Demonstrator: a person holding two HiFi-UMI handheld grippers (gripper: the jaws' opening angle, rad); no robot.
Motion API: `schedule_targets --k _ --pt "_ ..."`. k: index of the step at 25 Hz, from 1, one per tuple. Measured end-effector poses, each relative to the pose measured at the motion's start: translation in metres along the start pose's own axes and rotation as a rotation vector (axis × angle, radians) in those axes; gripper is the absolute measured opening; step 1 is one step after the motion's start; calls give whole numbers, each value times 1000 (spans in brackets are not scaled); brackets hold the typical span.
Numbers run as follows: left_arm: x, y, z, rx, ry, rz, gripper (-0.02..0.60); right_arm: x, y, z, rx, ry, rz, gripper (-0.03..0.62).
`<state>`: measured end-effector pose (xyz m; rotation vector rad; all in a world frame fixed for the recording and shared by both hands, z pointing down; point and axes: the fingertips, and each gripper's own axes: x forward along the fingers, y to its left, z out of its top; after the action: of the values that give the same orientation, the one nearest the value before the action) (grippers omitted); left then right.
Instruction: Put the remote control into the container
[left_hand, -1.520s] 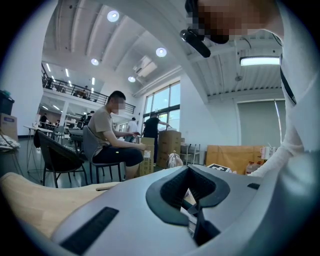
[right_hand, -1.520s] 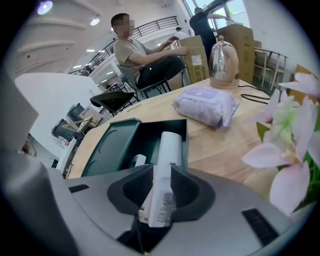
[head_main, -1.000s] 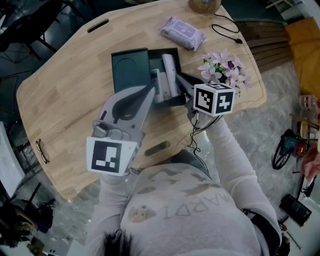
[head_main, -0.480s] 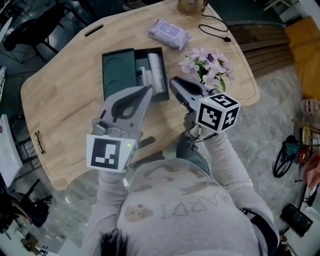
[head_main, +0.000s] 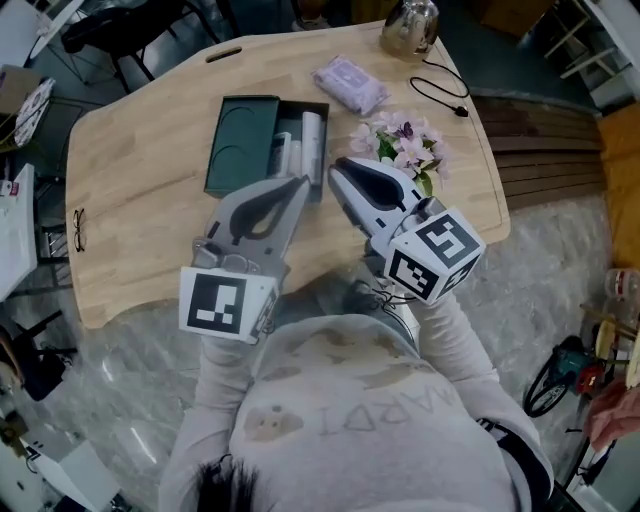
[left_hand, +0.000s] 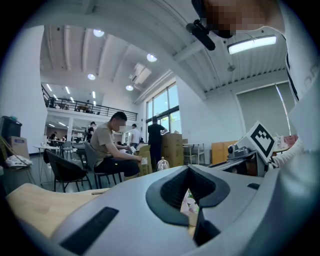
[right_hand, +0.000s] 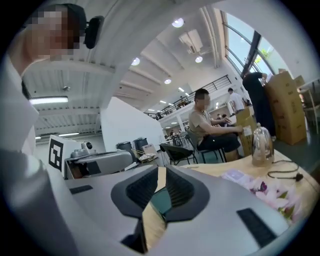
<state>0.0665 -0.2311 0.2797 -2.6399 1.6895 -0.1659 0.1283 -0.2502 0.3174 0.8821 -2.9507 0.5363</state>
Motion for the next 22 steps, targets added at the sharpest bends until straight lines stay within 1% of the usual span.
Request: schedule_targets --k 4,8,12,17,22 --pt "-7 -13 6 13 -11 55 0 -16 17 17 -100 -35 66 55" --pt "-13 -30 13 21 -26 92 0 -34 26 25 -144 -45 122 54" --pt "-20 -47 18 17 -44 116 0 -49 32 27 -190 -40 149 46" --pt "-25 -60 23 25 -50 139 0 -62 34 28 -196 -43 171 46" --pt "-27 -66 25 37 -51 147 0 -67 34 30 -207 -44 177 46"
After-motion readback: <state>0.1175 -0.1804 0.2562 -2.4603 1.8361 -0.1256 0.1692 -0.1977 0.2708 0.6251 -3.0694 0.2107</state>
